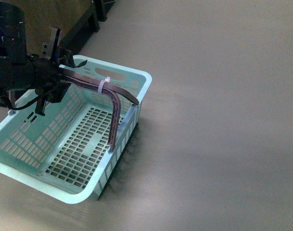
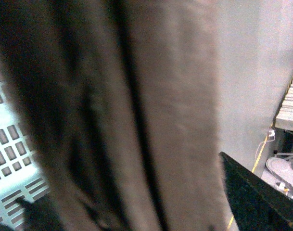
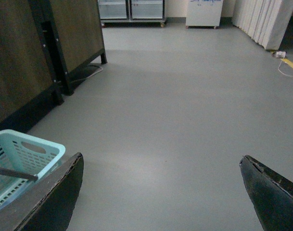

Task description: Pick lemon and mango into basket

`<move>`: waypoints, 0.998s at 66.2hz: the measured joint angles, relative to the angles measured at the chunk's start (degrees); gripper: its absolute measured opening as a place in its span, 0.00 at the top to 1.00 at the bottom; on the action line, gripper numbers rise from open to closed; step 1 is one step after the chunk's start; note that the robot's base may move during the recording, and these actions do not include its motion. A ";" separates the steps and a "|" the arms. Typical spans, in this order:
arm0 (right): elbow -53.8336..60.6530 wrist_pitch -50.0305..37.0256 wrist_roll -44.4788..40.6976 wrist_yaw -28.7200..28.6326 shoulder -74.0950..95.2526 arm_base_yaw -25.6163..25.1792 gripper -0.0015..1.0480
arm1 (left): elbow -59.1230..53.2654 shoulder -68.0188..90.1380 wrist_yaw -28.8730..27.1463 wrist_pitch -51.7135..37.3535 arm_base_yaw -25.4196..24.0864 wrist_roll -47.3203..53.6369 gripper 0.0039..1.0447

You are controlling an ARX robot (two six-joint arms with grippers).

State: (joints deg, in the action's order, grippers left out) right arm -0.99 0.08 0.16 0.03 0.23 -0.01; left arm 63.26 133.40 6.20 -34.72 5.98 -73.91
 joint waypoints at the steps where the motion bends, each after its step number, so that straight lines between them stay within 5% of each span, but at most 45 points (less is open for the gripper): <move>1: 0.00 0.00 0.00 -0.02 0.00 0.00 0.08 | -0.02 -0.02 -0.20 -0.15 0.00 -0.13 0.70; 8: 0.00 0.00 0.00 0.00 0.00 0.00 0.08 | -0.55 -0.39 -0.52 -0.26 0.02 -3.10 0.85; 38: 0.00 0.00 0.00 0.00 0.00 0.00 0.08 | -16.94 -20.41 0.52 -2.45 0.13 -6.08 0.86; 66: 0.00 0.00 0.00 0.00 0.00 0.00 0.08 | -20.31 -63.08 -1.75 24.59 -0.11 -14.10 0.86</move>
State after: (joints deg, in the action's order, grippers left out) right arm -0.99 0.08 0.16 0.03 0.23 -0.01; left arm 42.96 70.32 4.45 -10.13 5.87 -88.01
